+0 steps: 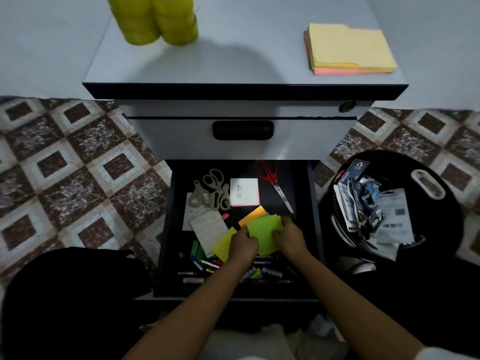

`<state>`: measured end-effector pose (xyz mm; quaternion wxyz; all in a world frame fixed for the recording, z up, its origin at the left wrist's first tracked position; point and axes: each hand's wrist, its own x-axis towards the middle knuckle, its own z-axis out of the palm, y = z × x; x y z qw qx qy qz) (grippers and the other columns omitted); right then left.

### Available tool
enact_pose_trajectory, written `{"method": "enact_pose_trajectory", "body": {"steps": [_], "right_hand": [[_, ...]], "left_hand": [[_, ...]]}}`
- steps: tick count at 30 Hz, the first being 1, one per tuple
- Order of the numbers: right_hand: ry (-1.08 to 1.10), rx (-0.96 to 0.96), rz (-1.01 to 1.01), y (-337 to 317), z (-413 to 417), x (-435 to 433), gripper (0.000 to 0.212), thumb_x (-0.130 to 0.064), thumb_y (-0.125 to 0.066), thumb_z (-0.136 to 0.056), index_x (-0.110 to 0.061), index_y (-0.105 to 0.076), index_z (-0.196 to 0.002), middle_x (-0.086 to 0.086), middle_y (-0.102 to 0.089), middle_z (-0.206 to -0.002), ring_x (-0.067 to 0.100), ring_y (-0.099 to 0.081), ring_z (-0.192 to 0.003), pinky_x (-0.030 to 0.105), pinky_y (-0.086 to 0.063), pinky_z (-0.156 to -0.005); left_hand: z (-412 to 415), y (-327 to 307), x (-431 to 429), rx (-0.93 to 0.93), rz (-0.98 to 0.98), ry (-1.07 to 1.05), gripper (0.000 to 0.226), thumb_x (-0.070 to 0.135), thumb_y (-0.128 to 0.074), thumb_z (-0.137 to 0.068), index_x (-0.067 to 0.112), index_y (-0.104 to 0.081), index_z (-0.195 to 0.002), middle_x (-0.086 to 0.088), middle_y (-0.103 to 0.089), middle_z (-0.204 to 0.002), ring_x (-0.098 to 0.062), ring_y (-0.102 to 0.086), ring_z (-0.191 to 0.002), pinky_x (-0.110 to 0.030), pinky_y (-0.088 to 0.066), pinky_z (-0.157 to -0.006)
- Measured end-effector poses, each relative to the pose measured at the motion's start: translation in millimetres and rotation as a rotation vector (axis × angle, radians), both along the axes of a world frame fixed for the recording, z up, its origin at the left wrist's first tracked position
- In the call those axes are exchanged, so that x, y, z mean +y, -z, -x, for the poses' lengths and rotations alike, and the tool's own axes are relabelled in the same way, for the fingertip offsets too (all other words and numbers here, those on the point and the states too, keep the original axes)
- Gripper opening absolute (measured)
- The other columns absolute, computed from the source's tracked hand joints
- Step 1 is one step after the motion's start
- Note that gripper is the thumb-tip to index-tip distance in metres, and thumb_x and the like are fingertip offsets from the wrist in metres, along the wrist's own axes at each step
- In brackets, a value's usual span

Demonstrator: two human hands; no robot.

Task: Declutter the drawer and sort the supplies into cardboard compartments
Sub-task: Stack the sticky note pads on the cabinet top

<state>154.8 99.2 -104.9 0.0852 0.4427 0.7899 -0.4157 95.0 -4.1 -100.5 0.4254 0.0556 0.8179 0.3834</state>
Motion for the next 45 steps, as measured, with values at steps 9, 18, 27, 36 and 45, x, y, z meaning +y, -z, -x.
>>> {"method": "enact_pose_trajectory", "body": {"steps": [9,18,27,36,45], "right_hand": [[0.096,0.010,0.099,0.3,-10.9,-4.5,0.042,-0.004,-0.059,-0.085,0.001,-0.049,-0.126,0.023,-0.059,-0.121,0.035,-0.056,-0.112,0.033,-0.043,-0.085],[0.150,0.110,0.176,-12.6,-3.4,-8.8,0.028,-0.001,-0.057,-0.088,0.009,-0.059,-0.113,0.026,-0.063,-0.110,0.028,-0.059,-0.095,0.028,-0.037,-0.068],[0.234,0.218,0.310,-34.9,11.4,-25.6,0.011,0.004,-0.040,-0.091,-0.007,-0.036,-0.091,0.007,-0.044,-0.075,0.020,-0.044,-0.073,0.028,-0.028,-0.057],[0.297,0.466,0.410,-107.7,1.7,1.2,0.020,0.002,-0.048,-0.091,-0.013,-0.061,-0.091,0.014,-0.065,-0.092,0.029,-0.061,-0.083,0.042,-0.050,-0.079],[0.111,0.582,0.386,-238.4,-3.3,46.0,0.010,0.000,-0.054,-0.091,-0.004,-0.063,-0.089,0.009,-0.061,-0.078,0.013,-0.059,-0.062,0.021,-0.048,-0.052]], "left_hand": [[4.9,9.0,-6.2,-0.157,-0.046,-0.205,0.033,-0.004,-0.041,-0.088,0.019,-0.053,-0.068,-0.005,-0.047,-0.070,-0.022,-0.046,-0.072,-0.031,-0.035,-0.071],[3.4,3.4,-9.2,-0.079,-0.094,-0.255,0.025,0.004,-0.040,-0.093,0.005,-0.062,-0.105,-0.011,-0.058,-0.085,-0.032,-0.055,-0.081,-0.039,-0.046,-0.072],[1.1,-28.6,7.1,0.184,-0.101,-0.231,0.035,-0.002,-0.029,-0.097,-0.005,-0.048,-0.127,-0.034,-0.048,-0.118,-0.041,-0.052,-0.086,-0.025,-0.026,-0.059],[22.4,-105.8,-1.2,0.191,-0.324,-0.125,0.034,0.002,-0.040,-0.096,0.007,-0.052,-0.128,-0.016,-0.060,-0.117,-0.027,-0.058,-0.089,-0.029,-0.045,-0.070],[50.8,-237.1,15.1,0.026,-0.588,-0.040,0.027,-0.007,-0.043,-0.093,0.001,-0.055,-0.116,-0.012,-0.061,-0.094,-0.019,-0.060,-0.074,-0.025,-0.055,-0.056]]}}
